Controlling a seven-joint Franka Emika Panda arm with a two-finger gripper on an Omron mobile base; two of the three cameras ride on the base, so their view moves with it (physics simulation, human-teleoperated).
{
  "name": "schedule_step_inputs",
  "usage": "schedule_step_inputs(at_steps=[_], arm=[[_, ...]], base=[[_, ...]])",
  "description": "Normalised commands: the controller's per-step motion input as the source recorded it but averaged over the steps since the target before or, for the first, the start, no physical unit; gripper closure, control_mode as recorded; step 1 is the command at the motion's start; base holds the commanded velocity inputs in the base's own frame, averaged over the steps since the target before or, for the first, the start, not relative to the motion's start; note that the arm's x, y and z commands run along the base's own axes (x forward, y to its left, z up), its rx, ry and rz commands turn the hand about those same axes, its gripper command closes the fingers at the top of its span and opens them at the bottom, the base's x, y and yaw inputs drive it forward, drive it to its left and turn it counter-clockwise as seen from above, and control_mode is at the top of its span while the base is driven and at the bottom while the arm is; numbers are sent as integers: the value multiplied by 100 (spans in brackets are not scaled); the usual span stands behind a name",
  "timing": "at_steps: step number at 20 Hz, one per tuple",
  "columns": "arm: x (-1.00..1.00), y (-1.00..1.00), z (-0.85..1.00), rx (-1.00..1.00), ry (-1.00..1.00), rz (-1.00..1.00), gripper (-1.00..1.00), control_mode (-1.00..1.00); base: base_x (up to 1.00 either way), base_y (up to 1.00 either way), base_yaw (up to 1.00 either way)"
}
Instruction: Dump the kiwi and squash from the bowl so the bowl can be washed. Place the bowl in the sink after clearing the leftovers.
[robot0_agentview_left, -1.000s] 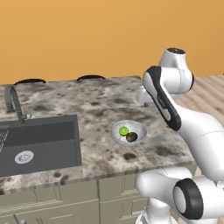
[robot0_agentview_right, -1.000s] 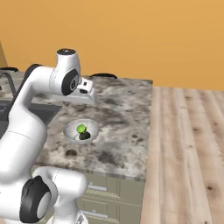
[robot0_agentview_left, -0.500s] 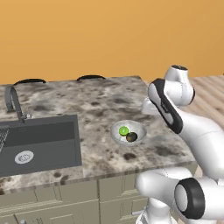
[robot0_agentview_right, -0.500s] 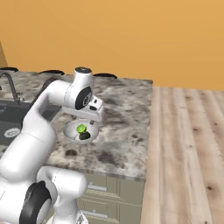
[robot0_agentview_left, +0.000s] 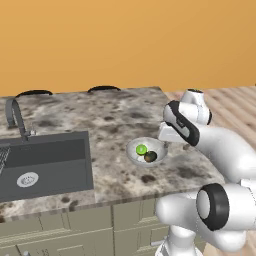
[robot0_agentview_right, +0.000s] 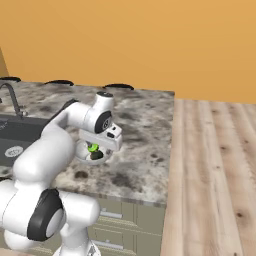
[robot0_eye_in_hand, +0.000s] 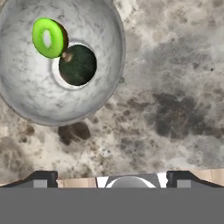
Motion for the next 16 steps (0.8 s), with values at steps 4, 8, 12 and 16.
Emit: schedule_step_inputs(at_steps=[4,8,12,16], arm=[[20,-1,-44,7,2,-2,-100,-100],[23,-5,-40,5,0,-1,-100,-100],[30,-3,-34,0,0,0,-100,-100],[30,-1,-32,0,0,0,-100,-100]], base=[[0,0,0],[0,0,0],[0,0,0],[0,0,0]])
